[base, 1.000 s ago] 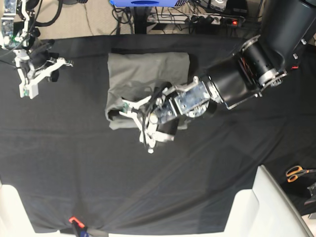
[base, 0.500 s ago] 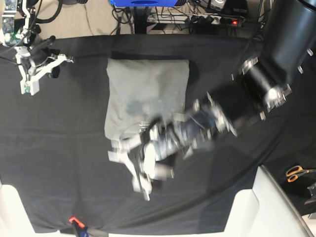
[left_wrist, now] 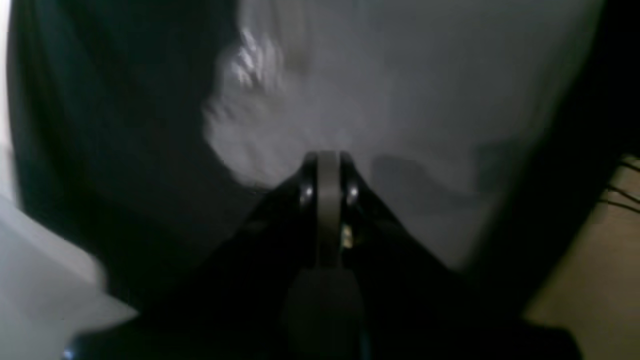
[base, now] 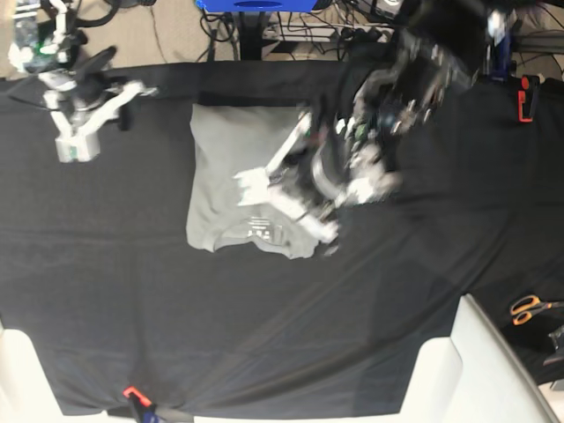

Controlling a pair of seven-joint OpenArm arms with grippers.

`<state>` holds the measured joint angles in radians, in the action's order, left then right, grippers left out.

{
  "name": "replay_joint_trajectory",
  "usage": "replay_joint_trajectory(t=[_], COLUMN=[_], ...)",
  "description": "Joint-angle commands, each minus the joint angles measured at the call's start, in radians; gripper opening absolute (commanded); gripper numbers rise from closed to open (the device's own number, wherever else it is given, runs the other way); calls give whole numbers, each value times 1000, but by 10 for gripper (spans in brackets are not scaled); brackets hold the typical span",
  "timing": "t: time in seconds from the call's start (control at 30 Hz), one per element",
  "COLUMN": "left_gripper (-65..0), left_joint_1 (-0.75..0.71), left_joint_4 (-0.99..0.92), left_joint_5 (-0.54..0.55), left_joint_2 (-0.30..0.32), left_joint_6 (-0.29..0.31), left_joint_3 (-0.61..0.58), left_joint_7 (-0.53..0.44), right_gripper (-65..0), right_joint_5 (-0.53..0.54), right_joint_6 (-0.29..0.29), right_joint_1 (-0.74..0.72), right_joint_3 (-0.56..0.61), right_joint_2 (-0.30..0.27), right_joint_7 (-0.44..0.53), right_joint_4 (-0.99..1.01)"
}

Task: Fold the T-shirt properly
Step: 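Press both grippers on the bundle's sides to straighten it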

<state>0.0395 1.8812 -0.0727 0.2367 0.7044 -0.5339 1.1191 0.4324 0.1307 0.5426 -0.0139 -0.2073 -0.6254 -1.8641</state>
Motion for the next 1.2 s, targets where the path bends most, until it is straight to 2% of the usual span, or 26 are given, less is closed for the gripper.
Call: replay_joint_trajectory(t=[0.0,0.13,0.23,0.47,0.57,0.73,1.17], left_gripper=[-650,-650,-650,-650,-650,-650,-650], left_joint_1=[-22,-183,-247,-255,-250,-244,-183], left_joint_4=[18,18,18,-10,-10,-9,-113], left_joint_5=[-2,-2,0,9,1,1,-2], left_joint_2=[0,0,-3,-3,-1,0,2], left_joint_6=[-6,-6,-6,-6,-6,-6,-6], left_joint_3=[30,148,151,130,130,133,128], left_joint_7=[-18,-211,-279,-282,-282,-282,-282], right_gripper=[-648,-648,-648,-648,-648,-648,-648], right_joint_5=[9,9,9,16,15,13,16], right_joint_6=[28,43,43,43,45,51,53], right_joint_1=[-9,-62,-95,-200,-232,-252,-290], right_joint_3=[45,199,268,380,375,381,411], right_joint_2=[-31,-57,-51,-48,-16,7,26], right_joint_7=[19,55,57,55,54,58,58], right_joint_4=[-21,-19,-19,39,85,159,243])
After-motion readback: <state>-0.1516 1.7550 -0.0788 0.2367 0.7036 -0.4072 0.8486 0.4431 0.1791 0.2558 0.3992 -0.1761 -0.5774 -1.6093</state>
